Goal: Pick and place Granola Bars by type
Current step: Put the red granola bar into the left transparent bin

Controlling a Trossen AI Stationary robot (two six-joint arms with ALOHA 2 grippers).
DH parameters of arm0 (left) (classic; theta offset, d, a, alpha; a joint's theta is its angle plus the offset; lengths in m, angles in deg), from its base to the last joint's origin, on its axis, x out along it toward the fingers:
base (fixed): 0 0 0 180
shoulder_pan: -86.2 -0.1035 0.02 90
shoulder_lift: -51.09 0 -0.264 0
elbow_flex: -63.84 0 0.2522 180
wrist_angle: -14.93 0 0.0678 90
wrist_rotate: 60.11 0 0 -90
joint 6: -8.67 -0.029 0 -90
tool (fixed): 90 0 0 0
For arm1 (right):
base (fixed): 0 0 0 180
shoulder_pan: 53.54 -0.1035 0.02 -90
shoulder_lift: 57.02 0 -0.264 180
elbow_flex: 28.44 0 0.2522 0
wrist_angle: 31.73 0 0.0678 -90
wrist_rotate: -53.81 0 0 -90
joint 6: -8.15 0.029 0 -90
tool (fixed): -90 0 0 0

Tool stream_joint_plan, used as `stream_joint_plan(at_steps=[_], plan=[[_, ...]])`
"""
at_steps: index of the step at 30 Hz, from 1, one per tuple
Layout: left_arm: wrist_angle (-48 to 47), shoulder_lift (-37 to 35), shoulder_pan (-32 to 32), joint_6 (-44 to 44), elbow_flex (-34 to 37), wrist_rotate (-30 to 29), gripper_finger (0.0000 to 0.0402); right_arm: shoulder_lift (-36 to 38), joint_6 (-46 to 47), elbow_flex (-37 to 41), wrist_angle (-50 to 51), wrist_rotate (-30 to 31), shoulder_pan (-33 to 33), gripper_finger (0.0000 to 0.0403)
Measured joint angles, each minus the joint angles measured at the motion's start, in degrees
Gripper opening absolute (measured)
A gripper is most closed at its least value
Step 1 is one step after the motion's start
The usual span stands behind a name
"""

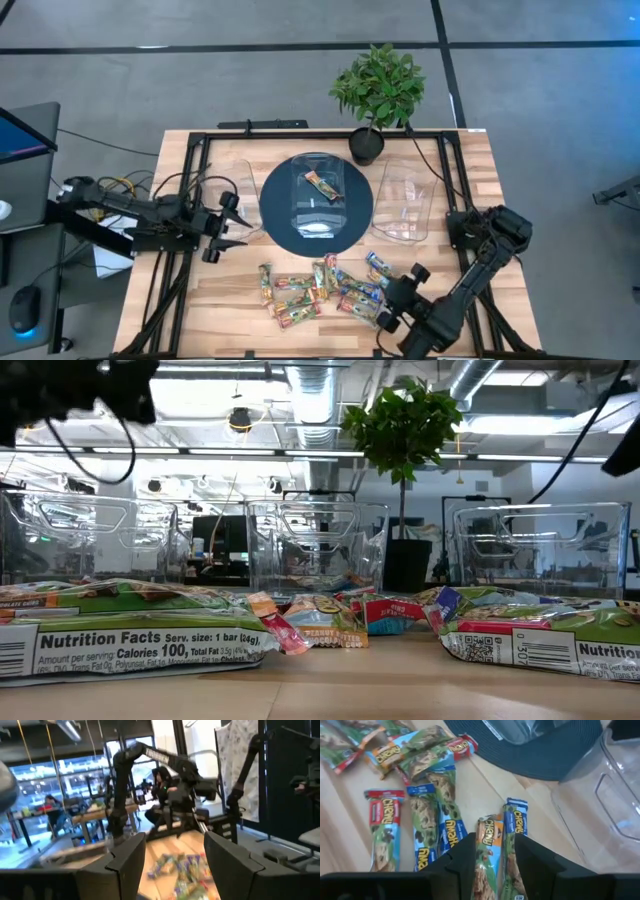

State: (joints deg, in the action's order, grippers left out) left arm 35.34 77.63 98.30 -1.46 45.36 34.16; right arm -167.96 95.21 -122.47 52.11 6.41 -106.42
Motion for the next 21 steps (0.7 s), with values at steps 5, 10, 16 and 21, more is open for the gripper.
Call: stream_joint_plan(at_steps=[5, 10, 16, 21], plan=[[-3.3, 10.6, 0.6, -1.3, -10.1, -0.5, 0.0199, 0.0, -0.6, 0.0, 0.5, 6.2, -0.7, 0.0126], [-18.5, 22.2, 0.6, -2.6, -24.1, -0.3, 0.0199, 0.0, -3.4, 0.0, 2.0, 8.7, -0.7, 0.0125], [-42.1, 38.4, 1.9, 3.1, -38.9, 0.8, 0.0199, 0.0, -3.1, 0.0, 5.3, 12.4, -1.7, 0.0125], [-50.1, 51.5, 5.2, 8.7, -45.8, 1.3, 0.0199, 0.0, 1.6, 0.0, 9.8, 13.5, -4.2, 0.0125]])
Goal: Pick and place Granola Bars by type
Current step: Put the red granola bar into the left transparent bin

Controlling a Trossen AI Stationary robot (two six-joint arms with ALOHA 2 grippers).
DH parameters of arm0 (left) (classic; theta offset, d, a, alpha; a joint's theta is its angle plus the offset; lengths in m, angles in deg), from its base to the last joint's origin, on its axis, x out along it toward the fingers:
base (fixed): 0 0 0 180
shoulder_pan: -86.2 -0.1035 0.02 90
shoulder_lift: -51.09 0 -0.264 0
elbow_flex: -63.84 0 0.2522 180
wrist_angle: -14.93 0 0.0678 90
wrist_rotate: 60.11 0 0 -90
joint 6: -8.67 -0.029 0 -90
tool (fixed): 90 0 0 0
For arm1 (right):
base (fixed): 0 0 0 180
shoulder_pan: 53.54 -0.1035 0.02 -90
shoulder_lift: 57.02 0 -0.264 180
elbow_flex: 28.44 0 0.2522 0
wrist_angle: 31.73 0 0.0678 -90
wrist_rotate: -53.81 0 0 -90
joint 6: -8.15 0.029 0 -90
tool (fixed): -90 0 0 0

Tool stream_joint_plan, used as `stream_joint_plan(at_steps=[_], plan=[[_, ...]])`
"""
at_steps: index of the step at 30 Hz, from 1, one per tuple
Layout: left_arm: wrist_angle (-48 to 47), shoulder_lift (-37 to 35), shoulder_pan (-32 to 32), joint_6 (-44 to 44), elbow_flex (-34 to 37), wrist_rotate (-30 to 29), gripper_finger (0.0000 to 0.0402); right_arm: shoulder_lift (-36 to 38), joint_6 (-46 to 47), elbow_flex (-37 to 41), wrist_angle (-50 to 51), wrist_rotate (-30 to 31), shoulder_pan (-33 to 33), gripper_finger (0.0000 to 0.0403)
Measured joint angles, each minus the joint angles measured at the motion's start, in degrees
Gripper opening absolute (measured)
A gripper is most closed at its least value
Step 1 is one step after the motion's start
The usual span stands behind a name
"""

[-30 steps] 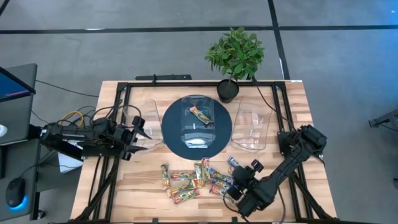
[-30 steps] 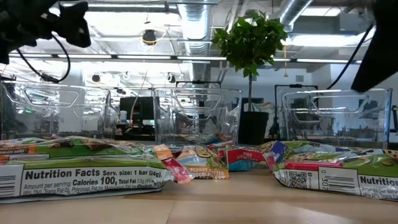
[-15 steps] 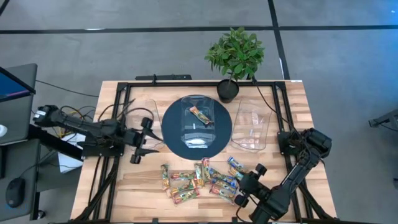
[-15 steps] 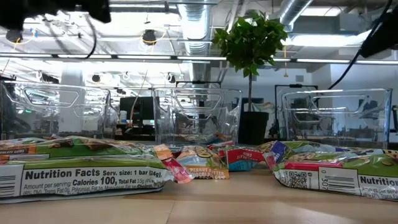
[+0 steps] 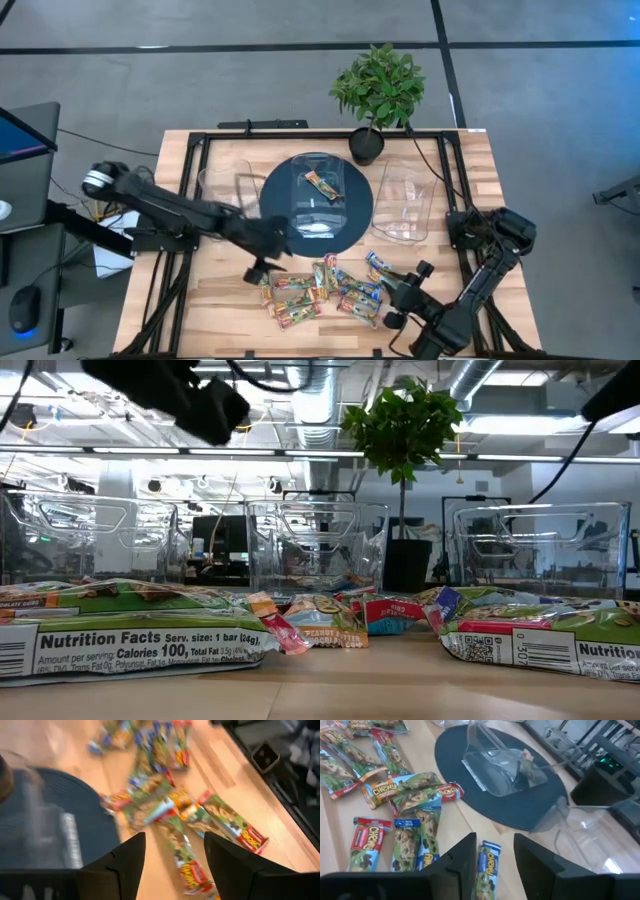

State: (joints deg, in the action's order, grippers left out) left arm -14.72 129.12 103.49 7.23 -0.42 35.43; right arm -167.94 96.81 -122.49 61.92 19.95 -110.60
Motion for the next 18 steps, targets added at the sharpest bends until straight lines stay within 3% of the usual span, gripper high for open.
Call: stream_joint_plan(at_steps=[6, 11, 18], plan=[[-0.6, 11.4, 4.1, 3.9, -5.2, -2.4, 0.0199, 0.0, 8.1, 0.0, 6.1, 1.6, -4.1, 0.0125], [-6.6, 19.0, 5.6, 8.3, -8.8, -4.6, 0.0199, 0.0, 11.8, 0.0, 8.6, 4.4, -7.4, 0.0125], [-7.5, 22.4, 6.7, 9.7, -11.4, -5.0, 0.0199, 0.0, 13.4, 0.0, 8.8, 6.1, -9.1, 0.0125]])
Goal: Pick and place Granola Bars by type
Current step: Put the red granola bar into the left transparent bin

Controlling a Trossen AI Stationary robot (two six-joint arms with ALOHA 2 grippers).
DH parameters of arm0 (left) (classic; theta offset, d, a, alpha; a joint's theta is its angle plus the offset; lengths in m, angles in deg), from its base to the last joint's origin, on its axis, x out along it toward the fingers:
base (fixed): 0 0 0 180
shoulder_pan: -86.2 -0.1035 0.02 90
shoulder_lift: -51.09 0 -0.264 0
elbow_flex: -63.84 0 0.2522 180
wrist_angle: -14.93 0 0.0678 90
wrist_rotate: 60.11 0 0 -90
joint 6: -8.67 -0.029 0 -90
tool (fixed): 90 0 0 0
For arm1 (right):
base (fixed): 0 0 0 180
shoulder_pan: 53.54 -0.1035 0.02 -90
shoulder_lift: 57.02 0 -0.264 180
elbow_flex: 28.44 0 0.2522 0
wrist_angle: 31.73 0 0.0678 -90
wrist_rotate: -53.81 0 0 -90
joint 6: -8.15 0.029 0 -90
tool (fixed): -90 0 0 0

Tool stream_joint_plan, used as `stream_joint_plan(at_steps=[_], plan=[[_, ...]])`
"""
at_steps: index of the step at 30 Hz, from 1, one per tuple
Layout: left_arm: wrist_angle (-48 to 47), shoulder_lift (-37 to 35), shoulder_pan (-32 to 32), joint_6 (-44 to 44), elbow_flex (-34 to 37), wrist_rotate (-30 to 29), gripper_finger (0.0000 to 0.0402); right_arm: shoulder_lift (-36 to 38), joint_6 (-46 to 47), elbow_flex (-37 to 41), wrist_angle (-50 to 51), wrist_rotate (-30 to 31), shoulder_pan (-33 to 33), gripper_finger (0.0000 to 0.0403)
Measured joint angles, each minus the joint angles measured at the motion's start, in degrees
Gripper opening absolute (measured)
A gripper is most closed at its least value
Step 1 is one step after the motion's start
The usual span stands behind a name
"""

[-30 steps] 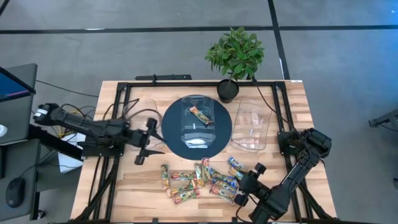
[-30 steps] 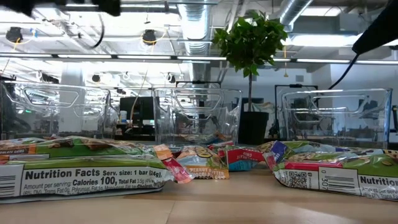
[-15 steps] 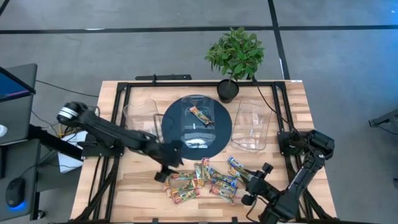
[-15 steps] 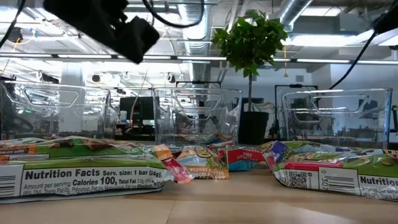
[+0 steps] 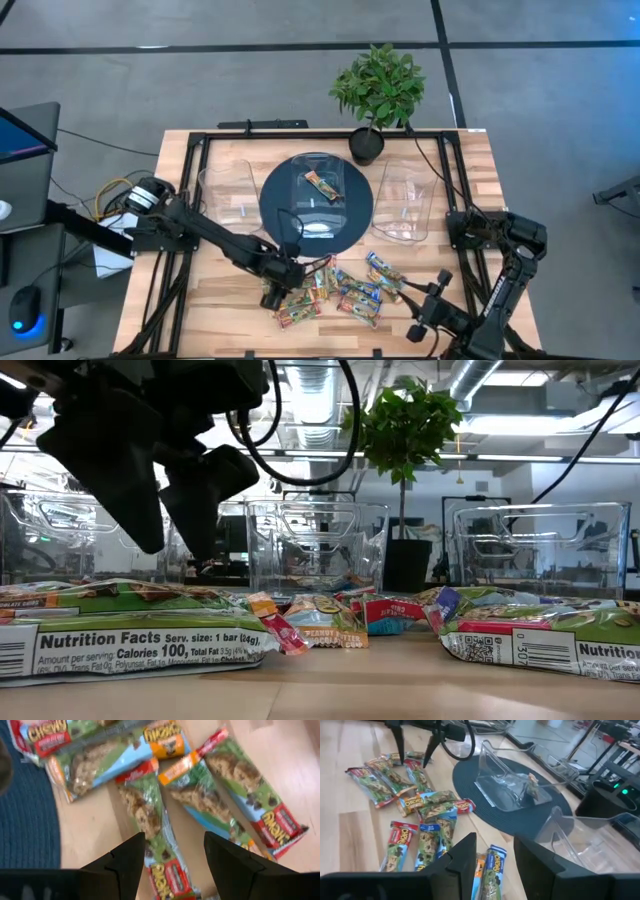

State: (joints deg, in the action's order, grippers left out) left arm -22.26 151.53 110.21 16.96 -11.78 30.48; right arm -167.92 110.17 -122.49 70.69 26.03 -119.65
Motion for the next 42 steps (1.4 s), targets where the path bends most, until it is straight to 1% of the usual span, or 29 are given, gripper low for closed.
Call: stream_joint_plan(at_steps=[6, 11, 15, 19, 22, 27, 33, 36, 39, 42], plan=[[-0.4, 0.0, 0.4, 3.8, 0.1, -3.6, 0.0199, 0.0, 0.0, 0.0, 0.0, -0.4, 0.4, 0.0125], [-0.2, 0.0, 2.0, 5.4, 0.1, -6.9, 0.0199, 0.0, 0.0, 0.0, -0.3, -0.5, 0.4, 0.0125], [0.3, 0.0, 3.1, 7.2, 0.1, -7.4, 0.0199, 0.0, 0.0, 0.0, -0.4, -0.6, 0.4, 0.0125], [0.5, 0.5, 4.0, 8.7, 0.2, -9.5, 0.0199, 0.0, 0.0, 0.0, -0.5, -0.6, 0.4, 0.0125], [-0.4, 1.9, 4.0, 9.7, 0.3, -9.4, 0.0199, 0.0, 0.0, 0.0, -0.6, -0.6, 0.4, 0.0125], [0.9, 4.6, 3.9, 9.9, 0.1, -8.8, 0.0199, 0.0, 0.0, -0.1, -0.7, -0.7, 0.4, 0.0125], [-0.8, 5.7, 3.0, 11.0, 0.4, -8.8, 0.0199, 0.0, 0.0, -0.2, -0.9, -0.8, 0.4, 0.0125], [-1.5, 5.8, 2.2, 11.9, 0.4, -9.9, 0.0199, 0.0, 0.0, -0.2, -1.0, -0.8, 0.5, 0.0125], [-1.7, 5.8, 2.1, 11.9, 0.4, -11.2, 0.0187, 0.0, 0.0, -0.2, -1.0, -0.8, 0.6, 0.0125], [-2.0, 5.8, 2.1, 11.9, 0.4, -11.2, 0.0156, 0.0, 0.0, -0.1, -1.0, -0.8, 0.6, 0.0125]])
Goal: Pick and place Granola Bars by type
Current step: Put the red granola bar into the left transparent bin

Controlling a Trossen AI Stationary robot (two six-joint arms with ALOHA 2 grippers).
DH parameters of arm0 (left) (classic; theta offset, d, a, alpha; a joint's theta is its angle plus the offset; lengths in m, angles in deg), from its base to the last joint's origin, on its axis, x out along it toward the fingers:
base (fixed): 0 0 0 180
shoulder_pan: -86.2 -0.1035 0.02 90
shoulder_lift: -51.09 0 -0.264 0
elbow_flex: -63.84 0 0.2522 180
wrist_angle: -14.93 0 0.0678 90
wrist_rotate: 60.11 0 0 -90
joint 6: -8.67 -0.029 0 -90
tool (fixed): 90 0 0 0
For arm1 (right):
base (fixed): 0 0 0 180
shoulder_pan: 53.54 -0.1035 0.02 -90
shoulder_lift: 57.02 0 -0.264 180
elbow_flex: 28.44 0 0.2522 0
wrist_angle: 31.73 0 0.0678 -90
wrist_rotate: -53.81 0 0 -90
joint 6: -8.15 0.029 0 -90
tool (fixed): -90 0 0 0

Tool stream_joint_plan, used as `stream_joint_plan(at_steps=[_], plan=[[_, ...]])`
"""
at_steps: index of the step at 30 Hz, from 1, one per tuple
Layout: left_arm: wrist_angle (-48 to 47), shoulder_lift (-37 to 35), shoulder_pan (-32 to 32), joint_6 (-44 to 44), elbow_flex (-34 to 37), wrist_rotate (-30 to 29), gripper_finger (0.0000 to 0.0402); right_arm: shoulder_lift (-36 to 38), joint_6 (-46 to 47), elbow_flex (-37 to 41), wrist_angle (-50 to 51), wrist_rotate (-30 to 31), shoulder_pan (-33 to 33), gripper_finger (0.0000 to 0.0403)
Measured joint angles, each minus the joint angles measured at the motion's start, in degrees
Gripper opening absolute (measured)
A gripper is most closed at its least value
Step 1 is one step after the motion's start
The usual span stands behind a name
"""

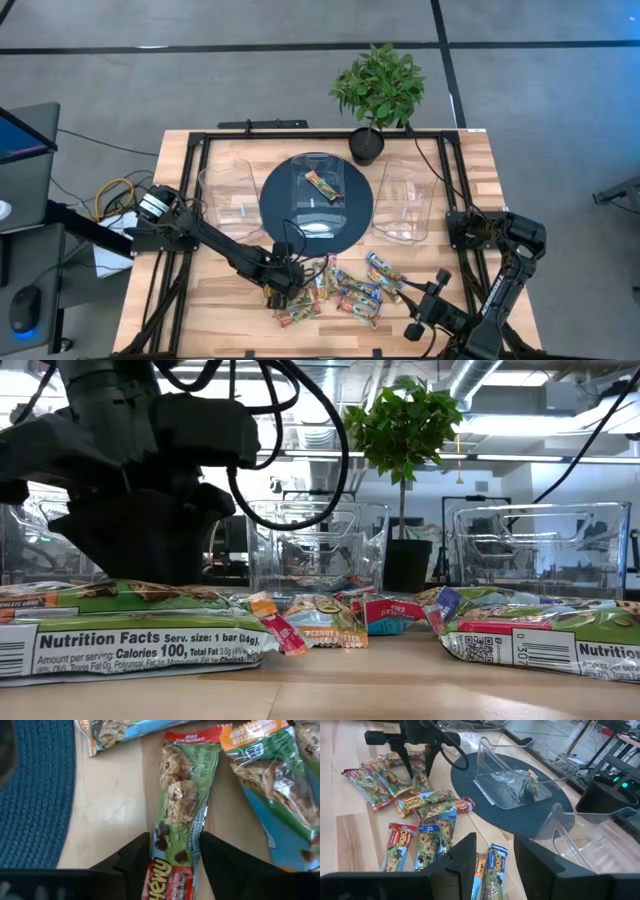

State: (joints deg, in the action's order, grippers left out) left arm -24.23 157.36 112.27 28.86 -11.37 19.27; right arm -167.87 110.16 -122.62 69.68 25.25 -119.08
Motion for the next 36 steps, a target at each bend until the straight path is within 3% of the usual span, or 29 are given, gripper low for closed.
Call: stream_joint_plan(at_steps=[7, 14, 20, 30, 36], plan=[[-0.1, 0.0, 0.0, -0.6, 0.0, -0.2, 0.0087, 0.0, 0.0, 0.0, -0.1, 0.0, 0.0, 0.0125], [-0.9, 0.1, 0.0, -1.7, -0.5, -0.7, 0.0083, 0.0, 0.0, 0.0, -0.1, 0.0, 0.0, 0.0125], [-3.5, 0.1, 0.3, -5.9, -5.4, -2.7, 0.0076, 0.0, 0.0, 0.0, -0.1, 0.0, 0.0, 0.0125], [-22.5, 0.1, 1.7, -7.0, -16.7, -14.6, 0.0071, 0.0, -2.4, 0.0, -2.0, -0.1, 0.0, 0.0125], [-41.8, 0.1, 2.7, 1.9, -22.9, -25.3, 0.0070, 0.0, -3.5, 0.0, -2.9, -0.1, 0.0, 0.0125]])
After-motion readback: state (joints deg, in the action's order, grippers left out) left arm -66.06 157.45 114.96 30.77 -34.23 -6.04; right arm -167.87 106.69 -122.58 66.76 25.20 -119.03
